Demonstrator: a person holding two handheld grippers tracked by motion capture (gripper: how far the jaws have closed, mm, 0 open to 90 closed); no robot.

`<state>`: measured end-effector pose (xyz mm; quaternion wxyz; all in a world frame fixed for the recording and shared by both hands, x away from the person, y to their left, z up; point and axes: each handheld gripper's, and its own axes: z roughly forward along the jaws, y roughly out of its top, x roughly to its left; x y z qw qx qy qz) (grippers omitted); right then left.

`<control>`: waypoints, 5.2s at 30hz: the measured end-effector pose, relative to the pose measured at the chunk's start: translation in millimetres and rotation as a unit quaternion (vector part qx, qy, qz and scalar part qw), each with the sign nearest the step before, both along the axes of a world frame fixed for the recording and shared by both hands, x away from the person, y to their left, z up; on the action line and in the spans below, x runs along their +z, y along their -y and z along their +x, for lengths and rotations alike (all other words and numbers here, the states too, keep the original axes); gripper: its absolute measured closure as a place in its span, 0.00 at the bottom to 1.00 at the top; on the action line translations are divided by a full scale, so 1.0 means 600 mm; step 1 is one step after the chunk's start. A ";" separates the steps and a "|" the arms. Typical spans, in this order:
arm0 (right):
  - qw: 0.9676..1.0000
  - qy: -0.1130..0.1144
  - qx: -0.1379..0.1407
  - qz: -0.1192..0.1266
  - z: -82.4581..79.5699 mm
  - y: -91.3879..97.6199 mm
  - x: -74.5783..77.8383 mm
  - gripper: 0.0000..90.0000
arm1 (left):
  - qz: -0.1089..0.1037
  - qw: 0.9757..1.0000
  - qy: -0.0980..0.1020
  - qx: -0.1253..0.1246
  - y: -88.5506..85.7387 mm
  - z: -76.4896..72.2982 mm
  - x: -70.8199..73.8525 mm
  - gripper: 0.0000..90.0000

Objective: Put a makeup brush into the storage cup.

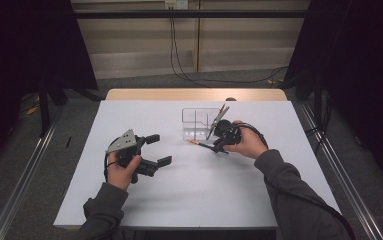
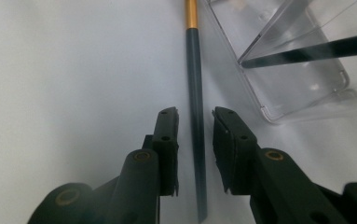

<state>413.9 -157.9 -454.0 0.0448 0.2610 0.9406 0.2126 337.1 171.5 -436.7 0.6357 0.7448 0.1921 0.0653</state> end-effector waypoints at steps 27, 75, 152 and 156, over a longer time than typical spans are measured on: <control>1.000 0.008 0.009 -0.006 0.005 -0.002 0.000 0.85 | -0.002 1.000 -0.003 0.002 0.002 -0.001 -0.001 0.04; 0.999 -0.006 0.014 -0.037 -0.007 -0.001 -0.001 0.92 | 0.002 1.000 -0.001 0.000 0.006 -0.001 0.000 0.04; 0.997 -0.050 -0.023 -0.055 -0.001 -0.022 0.002 0.93 | 0.008 1.000 -0.004 0.004 0.006 -0.001 -0.005 0.04; 0.997 -0.046 -0.023 -0.055 -0.004 -0.021 0.003 0.93 | 0.010 1.000 -0.002 0.004 0.004 0.000 -0.005 0.04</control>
